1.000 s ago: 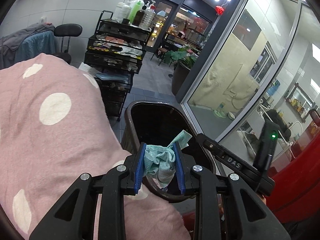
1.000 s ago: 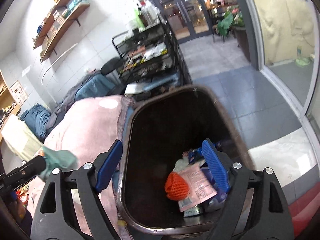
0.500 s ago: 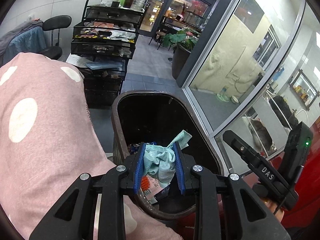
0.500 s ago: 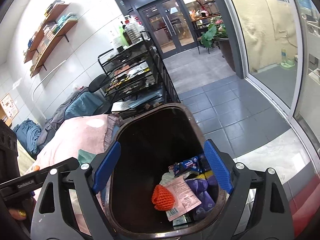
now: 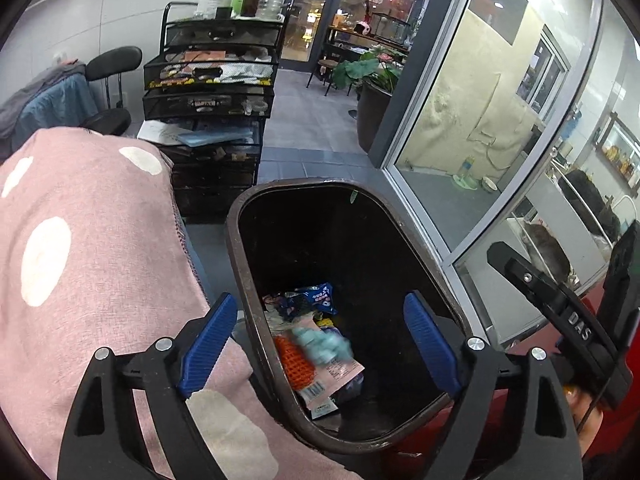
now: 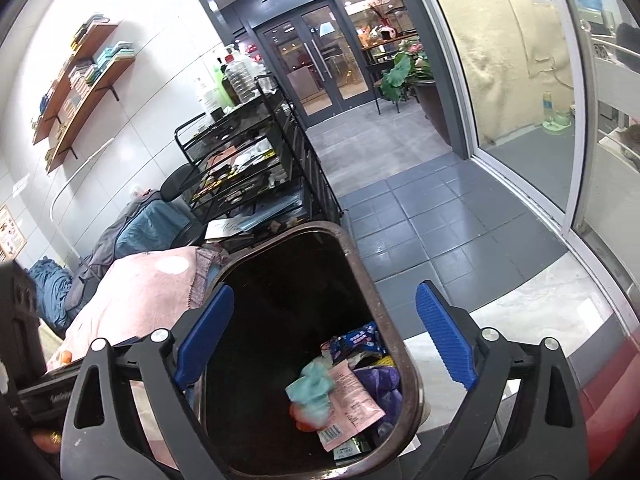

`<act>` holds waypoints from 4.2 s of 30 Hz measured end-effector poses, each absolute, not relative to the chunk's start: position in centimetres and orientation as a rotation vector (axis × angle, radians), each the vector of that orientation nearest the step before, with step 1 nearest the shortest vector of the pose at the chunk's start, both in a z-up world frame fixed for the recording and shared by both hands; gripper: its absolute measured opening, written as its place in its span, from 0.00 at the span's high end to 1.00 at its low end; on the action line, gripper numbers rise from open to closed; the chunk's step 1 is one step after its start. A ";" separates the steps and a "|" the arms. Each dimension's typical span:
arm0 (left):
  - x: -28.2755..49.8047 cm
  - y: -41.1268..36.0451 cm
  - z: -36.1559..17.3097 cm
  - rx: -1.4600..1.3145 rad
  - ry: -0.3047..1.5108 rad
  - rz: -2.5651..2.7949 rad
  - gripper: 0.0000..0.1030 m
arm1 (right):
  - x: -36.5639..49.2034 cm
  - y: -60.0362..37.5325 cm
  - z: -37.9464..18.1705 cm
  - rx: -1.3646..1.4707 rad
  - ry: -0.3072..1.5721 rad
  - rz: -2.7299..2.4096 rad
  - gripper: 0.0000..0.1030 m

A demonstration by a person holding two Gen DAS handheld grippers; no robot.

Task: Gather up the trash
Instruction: 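Open the right tool over the bin while the left tool releases the teal cloth, then return both tools to the tissue and orange peel on the bedspread, then grasp the white tissue with the right tool while the left tool grasps the orange peel, then carry the white tissue and orange peel over the black bin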

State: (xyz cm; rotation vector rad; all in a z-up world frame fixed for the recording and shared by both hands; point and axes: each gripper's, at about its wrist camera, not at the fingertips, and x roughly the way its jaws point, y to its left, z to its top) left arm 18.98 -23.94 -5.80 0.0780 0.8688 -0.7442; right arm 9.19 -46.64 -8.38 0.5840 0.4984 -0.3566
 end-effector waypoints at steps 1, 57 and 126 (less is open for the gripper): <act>18.7 -23.8 -5.5 0.082 0.857 -0.752 0.15 | 9.2 -46.7 -8.4 0.588 0.500 -0.358 0.08; 10.8 8.3 -3.9 -0.134 0.677 -0.210 0.05 | 14.3 -10.8 -1.2 0.259 0.668 0.606 0.07; 30.0 14.5 -5.0 -0.002 0.787 -0.176 0.75 | 31.7 -3.2 -5.6 0.278 0.774 0.520 0.69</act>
